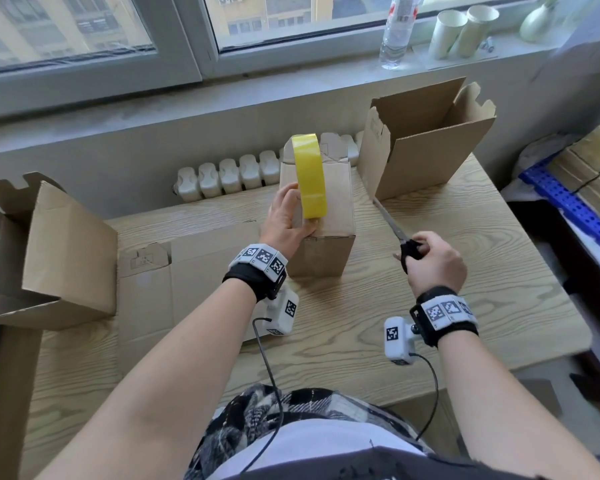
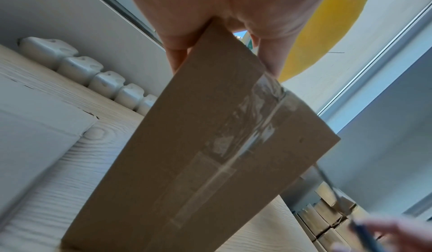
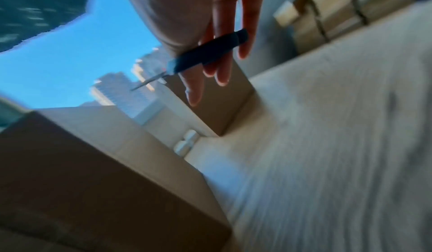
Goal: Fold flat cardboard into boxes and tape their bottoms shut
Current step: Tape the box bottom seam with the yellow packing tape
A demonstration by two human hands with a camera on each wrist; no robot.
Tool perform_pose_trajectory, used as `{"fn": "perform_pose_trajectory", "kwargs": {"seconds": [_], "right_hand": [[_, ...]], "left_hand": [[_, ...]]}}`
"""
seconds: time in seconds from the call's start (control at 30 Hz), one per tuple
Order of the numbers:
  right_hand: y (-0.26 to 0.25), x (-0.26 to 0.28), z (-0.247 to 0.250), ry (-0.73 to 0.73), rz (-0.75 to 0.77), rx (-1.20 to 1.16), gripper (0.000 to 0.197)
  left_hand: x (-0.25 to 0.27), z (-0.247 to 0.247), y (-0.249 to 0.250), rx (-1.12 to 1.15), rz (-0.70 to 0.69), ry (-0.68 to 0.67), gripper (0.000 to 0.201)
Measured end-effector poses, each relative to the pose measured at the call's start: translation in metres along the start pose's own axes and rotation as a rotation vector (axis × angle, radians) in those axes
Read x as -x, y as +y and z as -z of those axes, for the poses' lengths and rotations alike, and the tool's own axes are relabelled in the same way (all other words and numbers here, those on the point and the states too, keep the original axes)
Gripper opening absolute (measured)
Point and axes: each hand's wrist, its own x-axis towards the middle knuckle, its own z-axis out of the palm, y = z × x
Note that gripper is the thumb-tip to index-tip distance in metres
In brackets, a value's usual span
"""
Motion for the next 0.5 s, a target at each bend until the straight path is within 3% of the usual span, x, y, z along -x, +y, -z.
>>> {"fn": "perform_pose_trajectory", "kwargs": {"seconds": [0.07, 0.17, 0.3, 0.5], "right_hand": [[0.013, 0.005, -0.018, -0.153, -0.192, -0.017, 0.033], [0.020, 0.016, -0.048, -0.342, -0.297, 0.035, 0.042], [0.017, 0.023, -0.074, -0.435, -0.412, 0.056, 0.044], [0.017, 0.028, -0.099, -0.530, -0.428, 0.125, 0.035]], "left_hand": [[0.000, 0.000, 0.001, 0.006, 0.005, 0.008, 0.047], [0.001, 0.000, 0.004, 0.002, 0.008, 0.018, 0.042], [0.003, 0.000, 0.009, 0.019, 0.017, 0.034, 0.045], [0.004, -0.001, 0.011, 0.021, 0.028, 0.039, 0.043]]}}
